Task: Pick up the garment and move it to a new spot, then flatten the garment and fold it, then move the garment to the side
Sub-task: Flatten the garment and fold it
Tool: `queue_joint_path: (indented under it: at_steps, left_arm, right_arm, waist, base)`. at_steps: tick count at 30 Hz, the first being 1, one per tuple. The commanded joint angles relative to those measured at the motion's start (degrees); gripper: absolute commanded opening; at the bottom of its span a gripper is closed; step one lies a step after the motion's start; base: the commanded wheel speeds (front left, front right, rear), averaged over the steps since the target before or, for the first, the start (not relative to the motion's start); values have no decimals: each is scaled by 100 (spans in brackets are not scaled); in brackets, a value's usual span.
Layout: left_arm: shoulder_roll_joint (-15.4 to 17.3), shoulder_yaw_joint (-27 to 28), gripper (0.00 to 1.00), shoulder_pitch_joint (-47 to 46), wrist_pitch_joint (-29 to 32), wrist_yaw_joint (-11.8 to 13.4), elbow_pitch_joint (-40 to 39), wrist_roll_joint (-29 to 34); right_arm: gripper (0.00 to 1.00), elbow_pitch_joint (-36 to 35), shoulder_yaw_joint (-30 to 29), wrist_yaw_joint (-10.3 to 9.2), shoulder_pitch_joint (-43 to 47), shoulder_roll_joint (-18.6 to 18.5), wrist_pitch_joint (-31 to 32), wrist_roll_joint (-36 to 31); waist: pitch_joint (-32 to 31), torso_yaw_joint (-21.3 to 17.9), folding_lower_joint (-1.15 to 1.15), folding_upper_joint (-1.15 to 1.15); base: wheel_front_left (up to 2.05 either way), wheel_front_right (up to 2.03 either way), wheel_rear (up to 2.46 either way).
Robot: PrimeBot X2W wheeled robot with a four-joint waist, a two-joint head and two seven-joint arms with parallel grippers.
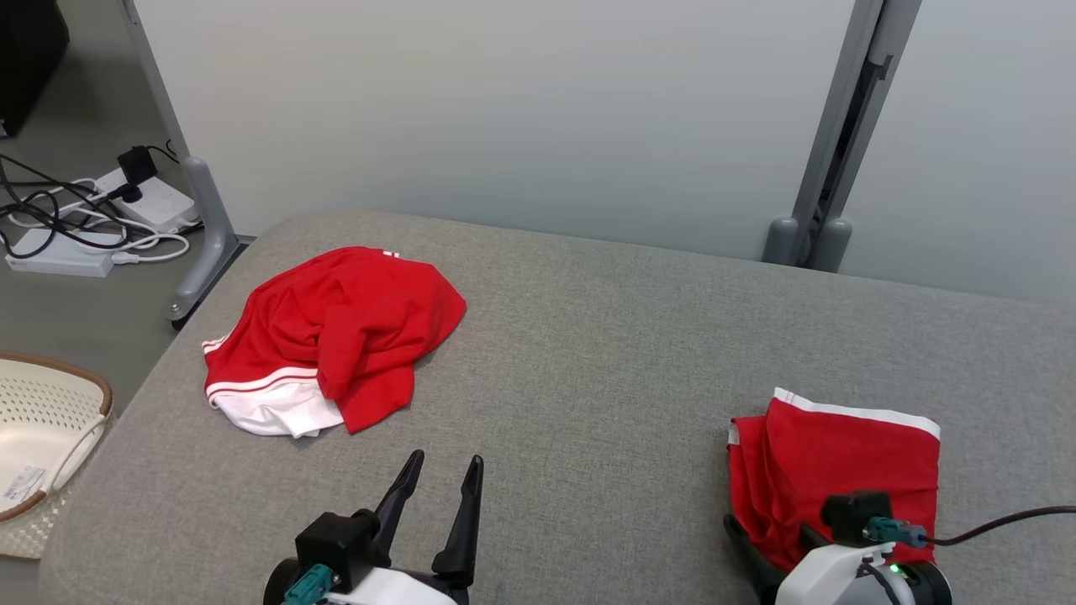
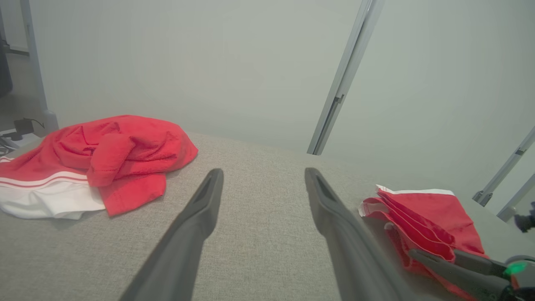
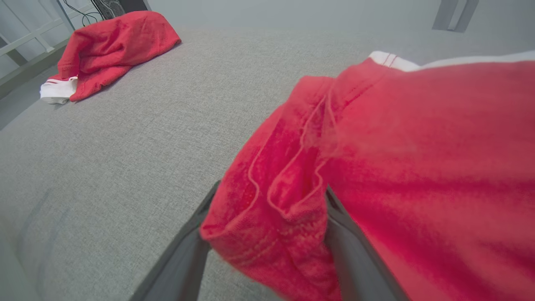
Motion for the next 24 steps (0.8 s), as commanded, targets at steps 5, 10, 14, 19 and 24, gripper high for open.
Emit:
queue_joint_path:
  at_steps: [5,10,14,19,24]
  left_arm:
    - [27,60,100,41,-18,-31,19,15]
    - [27,85,100,26,-18,-29,10,-13]
    - [26,103,100,8,-18,-19,-14,-36]
    - [26,142,100,29,-19,12,-68,-51]
    - [25,164,100,30,-19,34,-114,-79]
  right_arm:
    - [100,-141,87,0,14,79,-39,-66]
    - [100,-281,199,0,10,96,-24,-23]
    - [100,-360,280,-1,56,73,139,150]
    - [100,-728,126,0,-43,-114,130,573]
    - [100,-1177,-181,0,-125,-550,48,841]
  waist:
    - [-26,-69,0,0]
    - [-40,-135,0,0]
    - [-51,-188,0,0]
    - [-54,-316,0,0]
    - [-65,-485,0,0]
  base:
    - [0,0,0]
    - [0,0,0]
    - [0,0,0]
    - [0,0,0]
    - [0,0,0]
